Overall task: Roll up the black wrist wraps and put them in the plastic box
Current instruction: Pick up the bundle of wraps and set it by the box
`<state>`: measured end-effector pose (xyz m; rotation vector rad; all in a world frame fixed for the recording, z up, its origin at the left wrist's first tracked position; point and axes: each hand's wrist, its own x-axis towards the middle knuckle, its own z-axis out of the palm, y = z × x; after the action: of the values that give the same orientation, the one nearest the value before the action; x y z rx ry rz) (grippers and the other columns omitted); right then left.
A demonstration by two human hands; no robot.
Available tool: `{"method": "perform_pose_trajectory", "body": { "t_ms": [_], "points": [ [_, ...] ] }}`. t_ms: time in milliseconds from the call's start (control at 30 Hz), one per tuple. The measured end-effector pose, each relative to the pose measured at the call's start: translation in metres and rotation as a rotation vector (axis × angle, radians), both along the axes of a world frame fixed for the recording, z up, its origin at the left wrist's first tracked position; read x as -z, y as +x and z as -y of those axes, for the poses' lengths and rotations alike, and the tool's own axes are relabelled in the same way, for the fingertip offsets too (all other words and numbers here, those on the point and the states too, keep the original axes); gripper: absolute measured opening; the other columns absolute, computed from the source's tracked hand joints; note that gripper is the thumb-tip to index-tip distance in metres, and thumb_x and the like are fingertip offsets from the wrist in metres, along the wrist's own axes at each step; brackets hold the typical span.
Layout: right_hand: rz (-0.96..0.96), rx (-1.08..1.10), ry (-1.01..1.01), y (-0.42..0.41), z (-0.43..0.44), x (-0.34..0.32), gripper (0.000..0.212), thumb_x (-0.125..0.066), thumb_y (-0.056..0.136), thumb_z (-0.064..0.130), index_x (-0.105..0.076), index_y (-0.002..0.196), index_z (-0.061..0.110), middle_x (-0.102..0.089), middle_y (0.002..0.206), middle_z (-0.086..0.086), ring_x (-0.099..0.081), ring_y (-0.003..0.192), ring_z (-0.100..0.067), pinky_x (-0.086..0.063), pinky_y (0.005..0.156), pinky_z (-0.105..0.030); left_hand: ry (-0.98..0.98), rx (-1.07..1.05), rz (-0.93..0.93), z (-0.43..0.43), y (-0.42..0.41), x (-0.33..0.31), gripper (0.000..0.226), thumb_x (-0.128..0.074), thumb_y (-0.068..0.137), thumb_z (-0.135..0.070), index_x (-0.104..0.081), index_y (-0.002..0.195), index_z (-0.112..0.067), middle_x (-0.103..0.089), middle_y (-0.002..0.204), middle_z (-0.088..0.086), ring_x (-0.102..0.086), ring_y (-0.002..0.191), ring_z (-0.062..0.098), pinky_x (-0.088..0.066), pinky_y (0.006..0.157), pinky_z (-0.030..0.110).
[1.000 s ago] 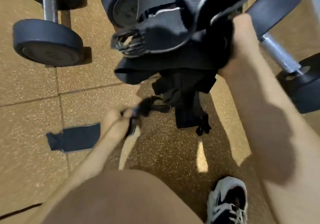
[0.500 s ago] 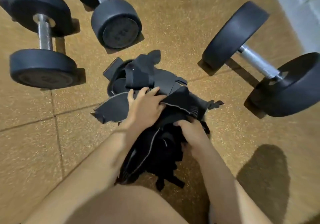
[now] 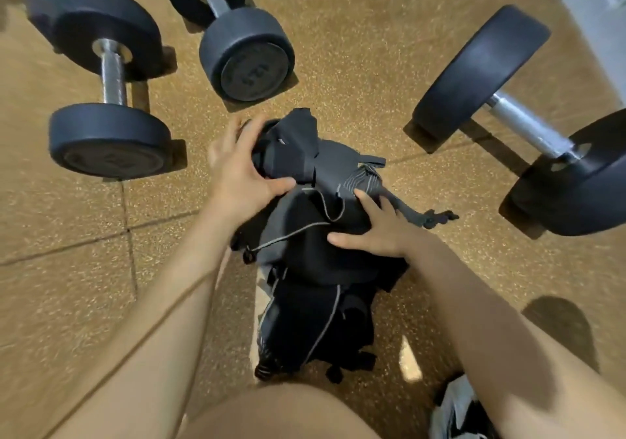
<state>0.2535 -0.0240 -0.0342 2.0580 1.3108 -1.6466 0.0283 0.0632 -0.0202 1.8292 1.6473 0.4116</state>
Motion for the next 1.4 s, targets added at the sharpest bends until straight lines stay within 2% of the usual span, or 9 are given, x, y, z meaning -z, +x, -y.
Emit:
{"method": "perform_pose_trajectory", "body": {
  "t_ms": [67, 233, 367, 500, 733, 867, 1067, 1267, 1400],
  "points": [
    [-0.076, 0.023, -0.065, -0.005, 0.005, -0.004, 0.143, -0.064, 0.037, 0.092, 0.016, 0.149, 0.052, 0.017, 0.165, 0.001, 0.001, 0.152, -0.036, -0.021, 0.118, -0.059, -0.221, 0.026, 0.002, -0.005, -0.005, 0.017, 0.116, -0.088, 0.065, -0.048, -0.014, 0.154, -0.045, -0.011, 0.164, 0.008, -0.011, 0.150, 0.028, -0.018, 0.120, 0.042],
    [-0.020, 0.218, 0.068, -0.056, 0.056, -0.006, 0.141, -0.090, 0.057, 0.053, 0.013, 0.153, 0.042, 0.005, 0.163, -0.014, -0.008, 0.148, -0.042, -0.020, 0.118, -0.050, -0.259, 0.059, 0.185, 0.017, 0.000, 0.043, 0.089, -0.094, 0.059, -0.026, -0.048, 0.136, -0.029, -0.057, 0.131, 0.003, -0.054, 0.122, 0.013, -0.043, 0.103, 0.027],
    [-0.094, 0.555, 0.162, -0.070, 0.062, 0.006, 0.109, -0.092, 0.059, 0.022, -0.030, 0.148, 0.036, -0.022, 0.149, -0.011, -0.044, 0.125, -0.033, -0.039, 0.104, -0.031, -0.584, -0.228, 0.488, 0.039, -0.012, 0.031, 0.065, -0.081, 0.070, 0.008, -0.057, 0.126, -0.015, -0.073, 0.099, 0.001, -0.072, 0.078, 0.003, -0.058, 0.069, 0.021],
    [-0.393, 0.897, 0.104, -0.068, 0.070, 0.011, 0.051, -0.082, 0.056, -0.008, -0.072, 0.099, 0.019, -0.077, 0.091, -0.004, -0.070, 0.089, -0.026, -0.057, 0.070, -0.031, -0.928, -0.438, 0.647, 0.073, -0.017, 0.011, 0.061, -0.075, 0.061, -0.014, -0.063, 0.120, -0.003, -0.073, 0.102, 0.017, -0.071, 0.077, 0.028, -0.059, 0.069, 0.036],
    [-0.495, 0.829, 0.172, -0.042, 0.073, -0.121, 0.027, -0.057, 0.068, -0.022, -0.056, 0.065, 0.005, -0.061, 0.056, -0.002, -0.061, 0.054, -0.016, -0.046, 0.052, -0.023, -1.023, -0.523, 0.790, 0.114, -0.003, -0.103, 0.031, -0.055, 0.085, -0.016, -0.063, 0.056, -0.015, -0.060, 0.057, 0.004, -0.057, 0.049, 0.018, -0.047, 0.054, 0.024],
    [-0.477, 0.774, 0.310, -0.027, 0.074, -0.230, 0.031, -0.055, 0.066, -0.023, -0.048, 0.063, 0.007, -0.048, 0.048, 0.004, -0.049, 0.045, -0.010, -0.038, 0.045, -0.018, -0.867, -0.541, 0.749, 0.132, 0.016, -0.204, 0.031, -0.047, 0.102, -0.033, -0.073, 0.104, -0.015, -0.076, 0.099, 0.007, -0.073, 0.084, 0.021, -0.057, 0.076, 0.031],
    [-0.570, 0.666, 0.414, -0.017, 0.099, -0.404, 0.032, -0.060, 0.061, -0.026, -0.056, 0.060, 0.006, -0.056, 0.046, 0.011, -0.055, 0.045, -0.002, -0.042, 0.046, -0.015, -0.995, -0.635, 1.020, 0.192, 0.033, -0.372, 0.045, -0.044, 0.095, -0.046, -0.079, 0.078, -0.023, -0.075, 0.086, 0.002, -0.071, 0.080, 0.018, -0.057, 0.068, 0.028],
    [-0.645, 0.725, 0.490, 0.014, 0.163, -0.529, 0.036, -0.064, 0.051, -0.015, -0.065, 0.056, 0.020, -0.063, 0.054, 0.011, -0.060, 0.054, -0.002, -0.046, 0.054, -0.016, -1.008, -0.521, 0.998, 0.237, 0.052, -0.486, 0.045, -0.066, 0.061, -0.053, -0.081, 0.089, -0.020, -0.071, 0.113, 0.008, -0.068, 0.099, 0.022, -0.048, 0.096, 0.041],
    [-0.591, 0.759, 0.409, 0.033, 0.214, -0.566, 0.052, -0.054, 0.069, -0.026, -0.059, 0.048, 0.022, -0.055, 0.047, 0.013, -0.053, 0.048, 0.002, -0.042, 0.051, -0.015, -0.955, -0.468, 0.940, 0.273, 0.075, -0.521, 0.029, -0.073, 0.073, -0.040, -0.078, 0.087, -0.016, -0.073, 0.100, 0.011, -0.071, 0.089, 0.023, -0.057, 0.078, 0.036]
  ]
}}
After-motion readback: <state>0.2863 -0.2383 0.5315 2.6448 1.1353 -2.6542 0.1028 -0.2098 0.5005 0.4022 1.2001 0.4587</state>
